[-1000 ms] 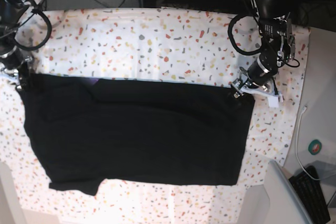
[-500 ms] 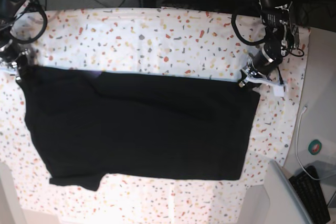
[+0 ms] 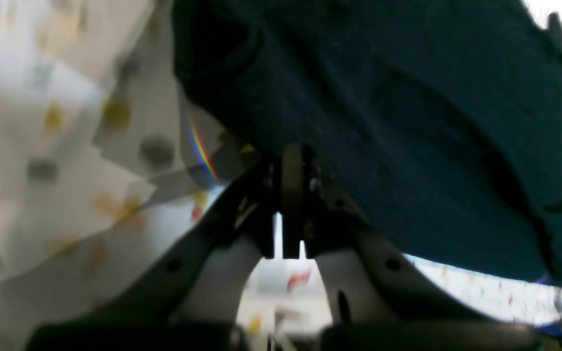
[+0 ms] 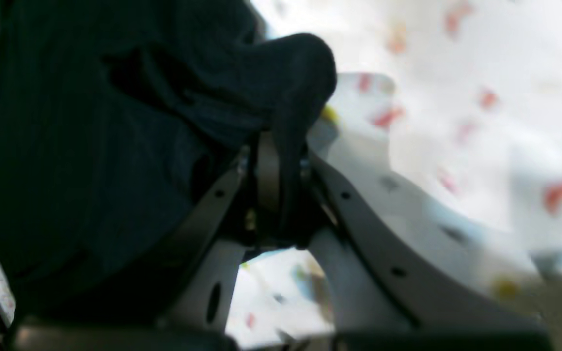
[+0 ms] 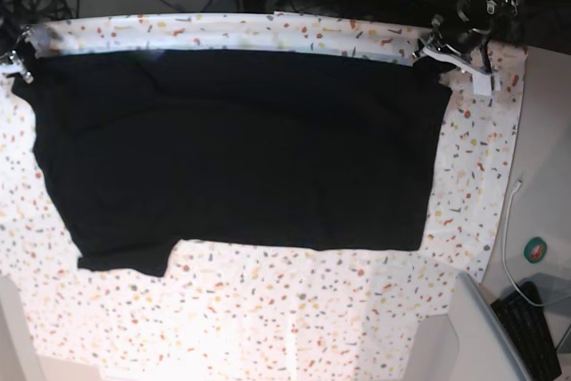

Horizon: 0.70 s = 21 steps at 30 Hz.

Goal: Layout the t-shirt on the table in an organized manner, then fold the t-shirt properly
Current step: 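Drag the shirt edge with both grippers toward the cloth border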

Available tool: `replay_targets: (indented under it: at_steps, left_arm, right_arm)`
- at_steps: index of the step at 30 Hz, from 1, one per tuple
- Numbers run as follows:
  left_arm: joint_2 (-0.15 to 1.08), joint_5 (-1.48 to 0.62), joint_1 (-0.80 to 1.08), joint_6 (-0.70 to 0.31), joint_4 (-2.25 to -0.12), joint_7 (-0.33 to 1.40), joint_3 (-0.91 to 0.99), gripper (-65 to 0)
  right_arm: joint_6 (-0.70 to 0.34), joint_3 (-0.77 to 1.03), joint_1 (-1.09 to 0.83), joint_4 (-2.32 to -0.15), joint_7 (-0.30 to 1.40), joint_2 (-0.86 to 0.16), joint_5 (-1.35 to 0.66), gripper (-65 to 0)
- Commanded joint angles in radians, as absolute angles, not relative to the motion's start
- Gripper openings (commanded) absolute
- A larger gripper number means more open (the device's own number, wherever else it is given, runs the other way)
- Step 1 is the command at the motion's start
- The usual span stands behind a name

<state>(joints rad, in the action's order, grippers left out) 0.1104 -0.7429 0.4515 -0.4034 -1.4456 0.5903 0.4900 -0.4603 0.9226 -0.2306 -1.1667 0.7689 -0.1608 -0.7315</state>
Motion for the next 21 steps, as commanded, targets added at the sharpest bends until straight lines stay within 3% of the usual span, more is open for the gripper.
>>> replay_targets:
  at_steps: [1,12,18,19,20,21]
  left_arm:
    - [0.122,-0.757,0.461,-0.409,-1.463,0.568,0.496,-65.0]
    - [0.101,-0.759,0.504,-0.409,-1.468,0.567,0.509,-65.0]
    - [0.035,-0.751,0.499,-0.409,-1.469,0.573,0.685,-65.0]
    - [0.035,-0.751,0.498,-0.409,-1.469,0.573,0.694,-59.9]
    - [0.035,-0.751,0.498,-0.409,-1.469,0.573,0.704,-50.2]
    - [0.036,-0.751,0.498,-0.409,-1.469,0.573,0.704,-42.3]
  right_arm:
    - [-0.464,0.929,-0.229,-1.182,0.750,-0.179,-0.748,-65.0]
    - [-0.464,0.929,-0.255,-1.176,0.750,-0.179,-0.748,-65.0]
    - [-0.460,0.929,-0.255,-1.176,0.753,-0.179,-0.746,-65.0]
    - [-0.460,0.929,-0.255,-1.176,0.763,-0.179,-0.745,-65.0]
    - [-0.460,0.929,-0.255,-1.179,0.777,-0.179,-0.746,-61.1]
    - [-0.460,0.929,-0.255,-1.182,0.789,-0.179,-0.746,-53.0]
